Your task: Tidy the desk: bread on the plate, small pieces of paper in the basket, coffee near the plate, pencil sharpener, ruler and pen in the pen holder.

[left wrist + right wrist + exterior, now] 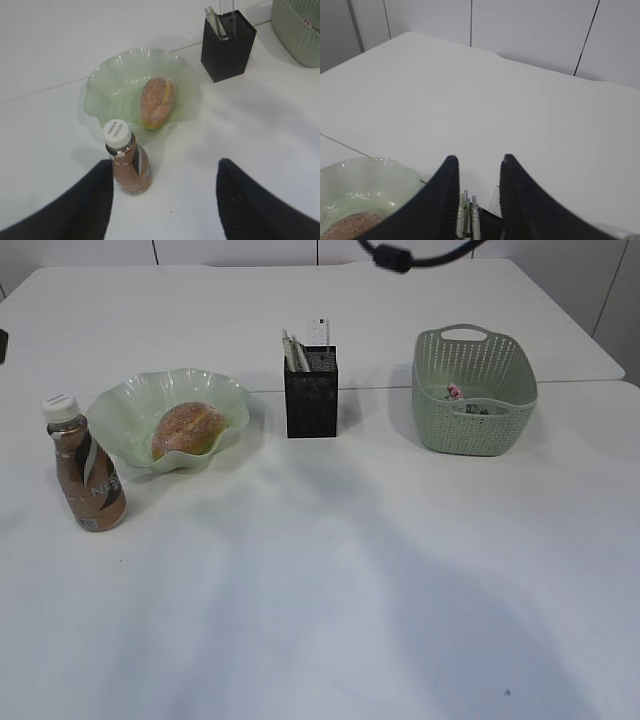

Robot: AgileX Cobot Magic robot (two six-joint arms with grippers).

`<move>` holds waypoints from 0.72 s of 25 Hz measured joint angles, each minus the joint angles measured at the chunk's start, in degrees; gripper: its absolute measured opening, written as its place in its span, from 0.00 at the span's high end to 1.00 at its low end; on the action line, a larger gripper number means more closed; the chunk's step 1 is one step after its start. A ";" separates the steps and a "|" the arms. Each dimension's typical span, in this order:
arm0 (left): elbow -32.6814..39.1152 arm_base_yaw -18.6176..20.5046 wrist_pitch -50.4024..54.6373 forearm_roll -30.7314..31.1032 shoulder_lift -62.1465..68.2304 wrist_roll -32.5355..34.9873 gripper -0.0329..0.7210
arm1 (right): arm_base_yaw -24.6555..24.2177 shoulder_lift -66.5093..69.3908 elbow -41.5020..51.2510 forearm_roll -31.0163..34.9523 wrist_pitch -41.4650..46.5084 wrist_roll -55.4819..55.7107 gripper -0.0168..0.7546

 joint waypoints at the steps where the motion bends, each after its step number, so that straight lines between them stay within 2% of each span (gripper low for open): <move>1: -0.96 0.00 0.71 0.10 -0.22 0.00 0.34 | 0.00 -3.31 0.00 0.00 3.27 -0.07 0.67; 6: -6.66 0.00 5.56 0.21 -1.33 -0.10 0.34 | 0.00 -12.71 0.00 0.00 14.13 -0.07 0.65; 13: -18.31 0.00 18.90 1.84 -3.34 -1.37 0.34 | 0.00 -26.91 0.00 0.49 33.63 -0.07 0.45; 18: -26.53 0.00 27.65 1.91 -6.16 -1.57 0.34 | 0.00 -32.48 0.00 4.78 47.80 -1.77 0.42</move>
